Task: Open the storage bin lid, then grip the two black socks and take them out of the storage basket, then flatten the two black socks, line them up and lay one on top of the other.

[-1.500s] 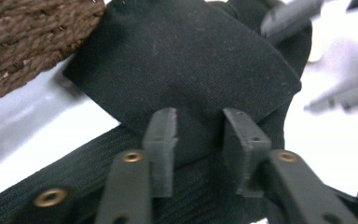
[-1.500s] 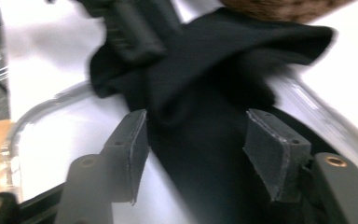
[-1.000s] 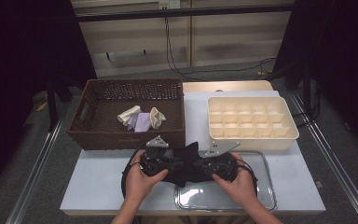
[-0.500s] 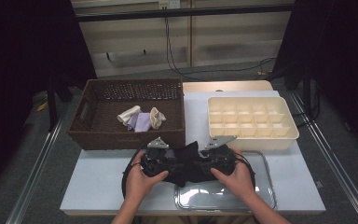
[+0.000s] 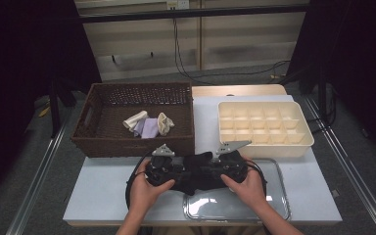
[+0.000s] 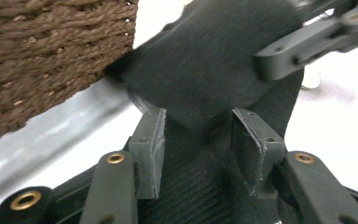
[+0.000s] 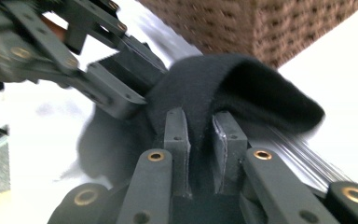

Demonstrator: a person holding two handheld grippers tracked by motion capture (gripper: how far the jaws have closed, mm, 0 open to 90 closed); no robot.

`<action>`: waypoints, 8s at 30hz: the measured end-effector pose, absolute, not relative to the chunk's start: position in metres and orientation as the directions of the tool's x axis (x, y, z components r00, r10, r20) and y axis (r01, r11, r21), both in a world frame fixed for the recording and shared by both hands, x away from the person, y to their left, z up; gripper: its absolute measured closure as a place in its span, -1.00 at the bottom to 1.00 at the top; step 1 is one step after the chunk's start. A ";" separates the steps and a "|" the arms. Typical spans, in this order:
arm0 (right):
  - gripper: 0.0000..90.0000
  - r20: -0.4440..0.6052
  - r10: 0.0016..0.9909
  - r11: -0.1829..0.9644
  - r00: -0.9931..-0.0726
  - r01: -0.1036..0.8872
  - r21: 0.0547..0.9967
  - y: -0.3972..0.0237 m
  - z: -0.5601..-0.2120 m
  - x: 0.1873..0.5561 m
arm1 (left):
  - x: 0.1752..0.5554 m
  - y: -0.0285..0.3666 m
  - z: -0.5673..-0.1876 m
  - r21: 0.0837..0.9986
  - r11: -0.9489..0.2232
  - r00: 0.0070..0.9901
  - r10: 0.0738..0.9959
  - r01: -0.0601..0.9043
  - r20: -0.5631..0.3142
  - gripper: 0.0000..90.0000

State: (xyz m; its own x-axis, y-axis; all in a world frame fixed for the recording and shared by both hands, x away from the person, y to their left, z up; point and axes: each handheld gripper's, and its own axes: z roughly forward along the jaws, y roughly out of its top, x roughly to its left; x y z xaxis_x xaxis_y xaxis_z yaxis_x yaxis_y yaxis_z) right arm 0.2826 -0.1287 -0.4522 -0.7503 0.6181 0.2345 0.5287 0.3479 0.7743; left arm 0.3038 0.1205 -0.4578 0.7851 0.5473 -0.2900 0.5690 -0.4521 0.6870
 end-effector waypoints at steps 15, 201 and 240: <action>0.51 0.267 0.573 0.379 -0.774 0.540 0.752 -0.116 -0.466 0.254 | 0.293 0.123 -0.458 0.687 -0.455 0.793 0.527 0.567 -0.305 0.42; 0.94 0.318 0.601 0.308 -0.734 0.579 0.755 -0.150 -0.442 0.297 | 0.301 0.168 -0.433 0.692 -0.358 0.716 0.614 0.627 -0.332 0.45; 0.94 0.301 0.644 0.276 -0.704 0.580 0.767 -0.163 -0.423 0.303 | 0.290 0.124 -0.436 0.695 -0.518 0.840 0.485 0.498 -0.241 0.88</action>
State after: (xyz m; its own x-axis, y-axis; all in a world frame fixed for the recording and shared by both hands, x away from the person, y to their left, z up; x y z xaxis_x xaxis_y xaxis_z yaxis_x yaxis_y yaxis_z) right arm 0.3026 -0.1628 -0.4228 -0.7036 0.6438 0.3007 0.5799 0.2758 0.7666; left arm 0.2902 0.1237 -0.4364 0.8404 0.4855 -0.2409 0.4984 -0.5177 0.6954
